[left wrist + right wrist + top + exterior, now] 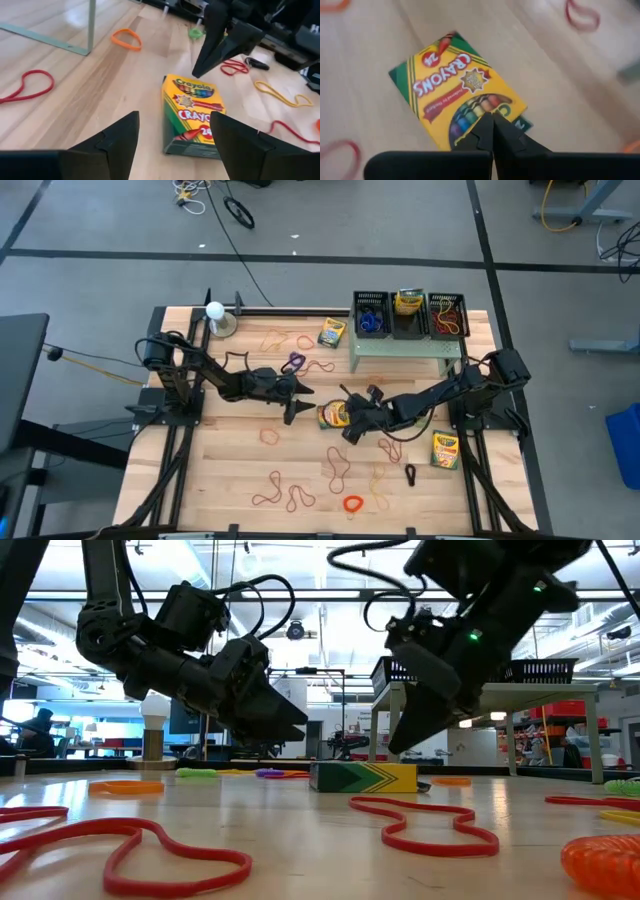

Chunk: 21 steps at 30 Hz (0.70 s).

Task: Pick & Place Office Desk Supplies
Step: Put the middle yellow crayon box into the middle black basket on the shelf

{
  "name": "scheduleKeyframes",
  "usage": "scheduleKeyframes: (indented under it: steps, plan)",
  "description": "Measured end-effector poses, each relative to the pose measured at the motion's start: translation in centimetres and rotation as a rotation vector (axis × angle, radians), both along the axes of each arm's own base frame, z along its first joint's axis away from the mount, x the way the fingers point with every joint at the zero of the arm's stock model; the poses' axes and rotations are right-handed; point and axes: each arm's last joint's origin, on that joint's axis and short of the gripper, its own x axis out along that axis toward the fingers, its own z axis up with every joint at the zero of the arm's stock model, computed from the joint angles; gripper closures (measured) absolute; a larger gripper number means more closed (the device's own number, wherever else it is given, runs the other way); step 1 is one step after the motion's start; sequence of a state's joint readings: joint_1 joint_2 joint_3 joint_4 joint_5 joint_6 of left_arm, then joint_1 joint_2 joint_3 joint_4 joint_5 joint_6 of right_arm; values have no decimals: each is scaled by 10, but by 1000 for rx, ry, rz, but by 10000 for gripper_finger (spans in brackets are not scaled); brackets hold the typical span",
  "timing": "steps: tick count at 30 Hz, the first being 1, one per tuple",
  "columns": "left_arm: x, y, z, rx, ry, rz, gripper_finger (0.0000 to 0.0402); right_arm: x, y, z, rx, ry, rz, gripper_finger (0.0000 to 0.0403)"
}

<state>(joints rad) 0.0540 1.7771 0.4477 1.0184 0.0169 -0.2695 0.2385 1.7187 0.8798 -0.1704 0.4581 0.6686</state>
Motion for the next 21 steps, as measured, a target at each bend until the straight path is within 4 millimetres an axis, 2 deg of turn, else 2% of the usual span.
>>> scheduleKeyframes:
  steps: [3,8,13,17,21]
  plan:
    - [0,0,0,0,-2,-1,151,4,-7,7,144,-5,-129,369]
    - [0,0,0,0,-1,-11,151,5,-19,9,386,3,-296,286]
    - [0,-1,0,-7,-2,-39,151,2,-24,1,447,-3,-347,217]
    - [0,-1,0,-2,-2,-40,151,6,-23,-4,487,-50,-332,220]
    - [0,-1,0,-2,-2,-40,151,7,-26,-10,475,-40,-325,272]
